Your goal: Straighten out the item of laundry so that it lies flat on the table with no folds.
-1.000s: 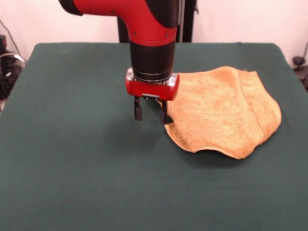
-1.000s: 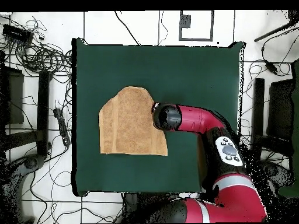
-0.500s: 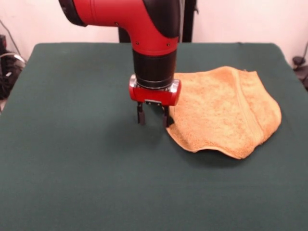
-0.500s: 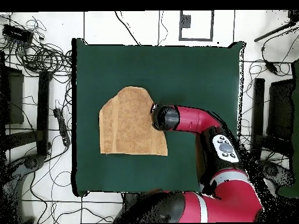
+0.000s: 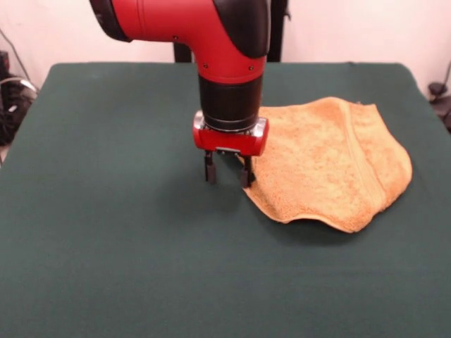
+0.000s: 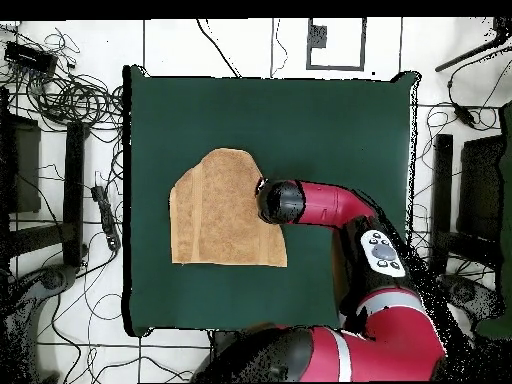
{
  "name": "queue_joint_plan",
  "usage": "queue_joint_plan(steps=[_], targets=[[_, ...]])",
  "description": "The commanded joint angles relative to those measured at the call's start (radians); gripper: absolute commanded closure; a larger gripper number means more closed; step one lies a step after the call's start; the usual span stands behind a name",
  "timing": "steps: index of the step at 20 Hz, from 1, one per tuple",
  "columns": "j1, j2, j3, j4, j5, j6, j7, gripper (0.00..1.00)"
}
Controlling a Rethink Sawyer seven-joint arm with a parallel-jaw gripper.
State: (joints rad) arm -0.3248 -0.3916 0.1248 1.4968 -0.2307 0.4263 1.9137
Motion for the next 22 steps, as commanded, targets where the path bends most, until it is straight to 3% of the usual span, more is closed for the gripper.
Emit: queue_joint_plan(steps=[1,22], targets=[[0.054,0.016,0.042,-0.015,0.058,0.086,0.119,0.00],[0.086,0.022,0.027,-0.029,0.072,0.086,0.142,0.00]])
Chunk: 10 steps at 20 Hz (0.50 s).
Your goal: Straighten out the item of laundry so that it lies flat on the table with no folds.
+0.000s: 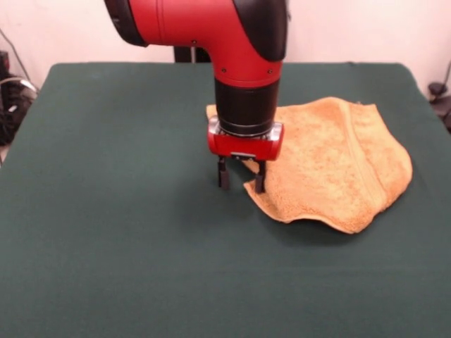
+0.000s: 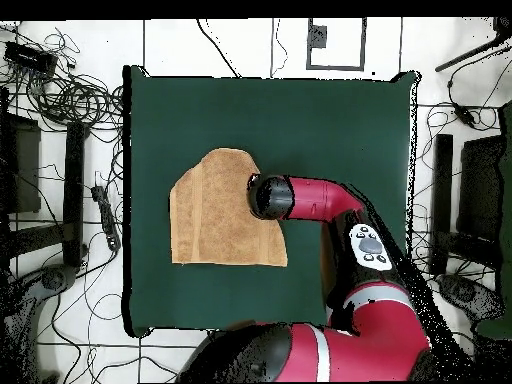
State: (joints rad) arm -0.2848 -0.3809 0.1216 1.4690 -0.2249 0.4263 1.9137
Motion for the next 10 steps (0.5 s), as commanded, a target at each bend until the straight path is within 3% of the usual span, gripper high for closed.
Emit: queue_joint_plan(steps=[1,10], targets=[[0.047,0.013,0.027,-0.004,0.064,0.084,0.141,0.00],[0.029,0.022,0.055,0.025,0.039,0.069,0.088,0.00]])
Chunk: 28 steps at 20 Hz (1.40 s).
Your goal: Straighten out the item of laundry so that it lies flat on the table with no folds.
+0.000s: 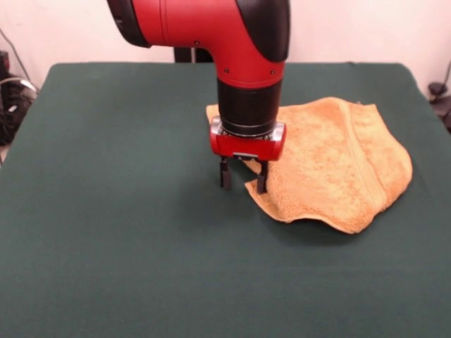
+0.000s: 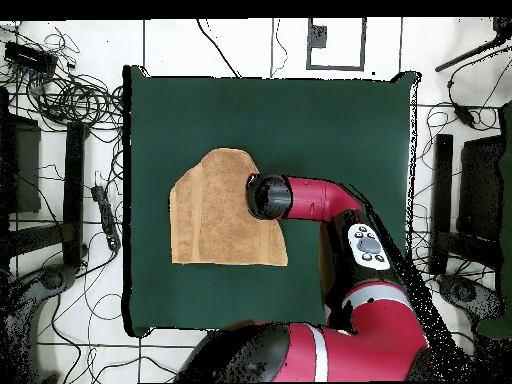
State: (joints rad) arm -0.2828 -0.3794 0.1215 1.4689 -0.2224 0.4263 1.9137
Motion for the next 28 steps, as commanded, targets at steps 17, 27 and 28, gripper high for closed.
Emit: queue_joint_plan(steps=[17,27,28], targets=[[0.000,0.035,0.069,0.066,-0.041,-0.034,0.022,1.00],[-0.060,0.034,0.131,0.115,-0.030,-0.027,-0.003,1.00],[-0.068,0.036,0.140,0.118,-0.025,0.004,-0.018,1.00]])
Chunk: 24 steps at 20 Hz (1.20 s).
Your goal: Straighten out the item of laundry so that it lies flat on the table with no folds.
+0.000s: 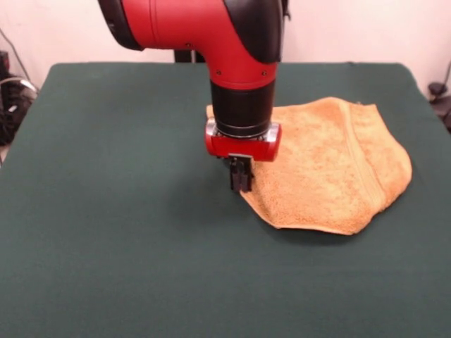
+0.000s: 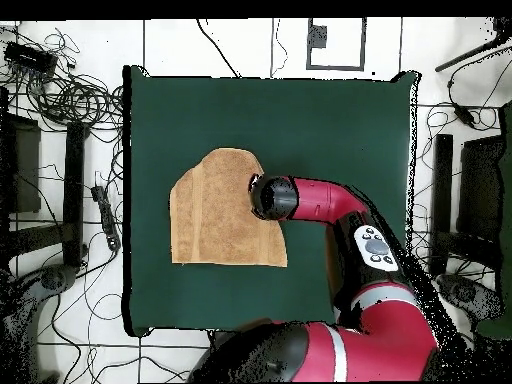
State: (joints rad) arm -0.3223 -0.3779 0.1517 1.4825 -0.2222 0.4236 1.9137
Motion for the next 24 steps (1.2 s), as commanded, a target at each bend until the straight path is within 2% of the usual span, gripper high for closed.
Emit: queue_joint_plan(steps=[1,4,7,20,24], targets=[[-0.026,0.033,0.103,0.106,-0.035,0.001,-0.018,1.00],[-0.009,0.025,0.062,0.083,-0.075,-0.081,0.010,1.00],[-0.006,-0.007,0.032,0.112,-0.062,-0.084,0.053,1.00],[-0.008,-0.086,-0.011,0.089,-0.134,-0.009,0.006,1.00],[-0.029,-0.068,-0.004,0.060,-0.135,-0.003,0.006,1.00]])
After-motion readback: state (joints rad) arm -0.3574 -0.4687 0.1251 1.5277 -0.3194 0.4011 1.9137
